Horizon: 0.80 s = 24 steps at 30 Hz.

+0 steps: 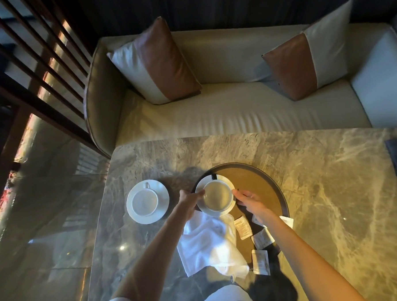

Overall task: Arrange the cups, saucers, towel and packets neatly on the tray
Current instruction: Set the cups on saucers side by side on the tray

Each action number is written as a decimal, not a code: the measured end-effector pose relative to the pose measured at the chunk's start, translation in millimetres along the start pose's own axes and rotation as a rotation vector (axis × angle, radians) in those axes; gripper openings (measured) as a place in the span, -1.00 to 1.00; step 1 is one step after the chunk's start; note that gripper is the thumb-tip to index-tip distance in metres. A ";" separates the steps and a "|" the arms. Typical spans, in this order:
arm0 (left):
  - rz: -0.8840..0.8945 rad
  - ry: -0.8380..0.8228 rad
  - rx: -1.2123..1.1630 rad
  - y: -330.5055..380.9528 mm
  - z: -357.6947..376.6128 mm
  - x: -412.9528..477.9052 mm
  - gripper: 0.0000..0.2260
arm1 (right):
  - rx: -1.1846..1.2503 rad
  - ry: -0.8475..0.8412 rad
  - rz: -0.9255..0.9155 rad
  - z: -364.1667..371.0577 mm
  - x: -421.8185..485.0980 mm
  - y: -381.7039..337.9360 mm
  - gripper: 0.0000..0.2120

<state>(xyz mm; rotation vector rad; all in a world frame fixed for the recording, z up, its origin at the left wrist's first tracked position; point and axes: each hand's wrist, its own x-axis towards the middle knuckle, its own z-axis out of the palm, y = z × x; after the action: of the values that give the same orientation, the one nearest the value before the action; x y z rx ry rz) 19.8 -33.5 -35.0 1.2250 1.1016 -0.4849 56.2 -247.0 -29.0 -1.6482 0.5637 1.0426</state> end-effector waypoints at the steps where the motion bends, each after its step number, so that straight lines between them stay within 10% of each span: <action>1: 0.013 0.004 0.024 1.5 -3.3 0.3 -0.54 | 0.004 0.022 0.009 0.6 -2.8 -1.1 -0.46; 5: 0.183 0.032 0.119 22.6 -22.9 -13.2 -0.96 | 0.039 0.295 -0.187 2.9 -12.5 -14.0 -0.62; 8: 0.371 0.035 0.136 39.2 -56.0 -23.9 -0.76 | 0.004 0.402 -0.354 17.7 -21.0 -35.1 -0.73; 15: 0.365 0.517 0.354 47.9 -173.1 -25.2 -0.84 | -0.124 0.172 -0.419 129.3 -17.9 -69.3 -0.70; 24: 0.167 0.130 0.291 4.7 -225.2 0.0 -0.49 | -0.250 -0.019 -0.148 239.1 -1.0 -37.6 -0.27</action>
<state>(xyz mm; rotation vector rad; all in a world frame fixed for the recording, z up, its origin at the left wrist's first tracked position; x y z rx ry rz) -67.3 173.7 -20.3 1.6084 1.0510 -0.4534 0.9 -11.4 -23.5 -1.8652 0.3018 1.0500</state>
